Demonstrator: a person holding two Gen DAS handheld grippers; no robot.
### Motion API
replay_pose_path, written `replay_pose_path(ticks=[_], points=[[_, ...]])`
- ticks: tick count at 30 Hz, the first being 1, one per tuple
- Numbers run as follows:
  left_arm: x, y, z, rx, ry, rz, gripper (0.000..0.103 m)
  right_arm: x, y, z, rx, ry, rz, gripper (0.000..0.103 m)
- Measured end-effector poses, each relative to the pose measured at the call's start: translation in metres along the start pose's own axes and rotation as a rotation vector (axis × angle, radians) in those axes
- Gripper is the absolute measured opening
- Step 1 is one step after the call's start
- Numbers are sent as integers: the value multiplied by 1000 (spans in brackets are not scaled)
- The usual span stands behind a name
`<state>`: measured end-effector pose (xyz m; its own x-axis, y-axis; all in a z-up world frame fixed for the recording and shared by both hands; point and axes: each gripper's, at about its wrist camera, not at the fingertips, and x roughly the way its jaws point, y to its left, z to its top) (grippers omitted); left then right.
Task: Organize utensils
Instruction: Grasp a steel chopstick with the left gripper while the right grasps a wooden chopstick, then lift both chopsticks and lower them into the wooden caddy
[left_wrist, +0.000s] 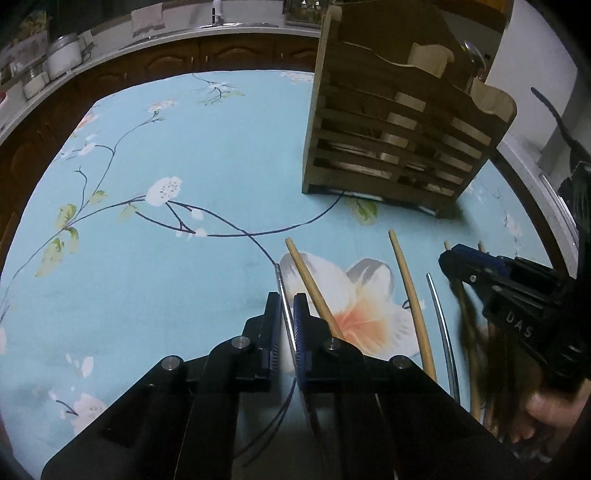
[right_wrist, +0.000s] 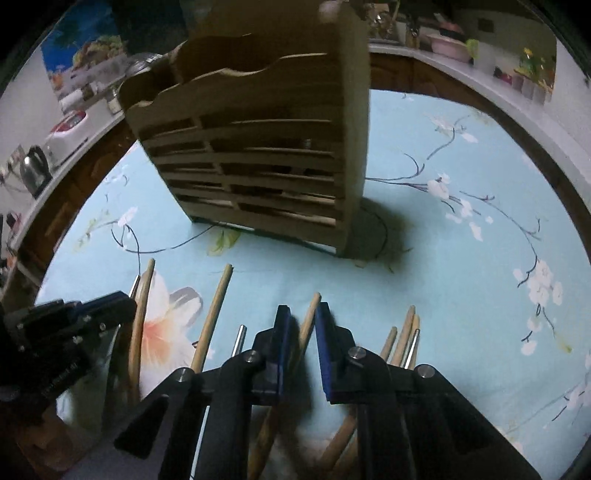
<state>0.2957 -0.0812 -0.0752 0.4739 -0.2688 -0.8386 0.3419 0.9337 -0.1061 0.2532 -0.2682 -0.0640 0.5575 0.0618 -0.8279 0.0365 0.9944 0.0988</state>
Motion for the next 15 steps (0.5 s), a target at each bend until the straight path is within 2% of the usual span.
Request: replay_pose_path(ticks=[4, 6, 15], points=[[-3, 4, -2, -20, -1, -28, 4, 0, -5, 1, 25, -7, 16, 9], [-6, 10, -4, -50, 4, -54, 4, -3, -11, 0, 67, 1, 69, 6], [-62, 21, -23, -127, -85, -152, 4, -63, -17, -13, 125, -106, 180, 5]])
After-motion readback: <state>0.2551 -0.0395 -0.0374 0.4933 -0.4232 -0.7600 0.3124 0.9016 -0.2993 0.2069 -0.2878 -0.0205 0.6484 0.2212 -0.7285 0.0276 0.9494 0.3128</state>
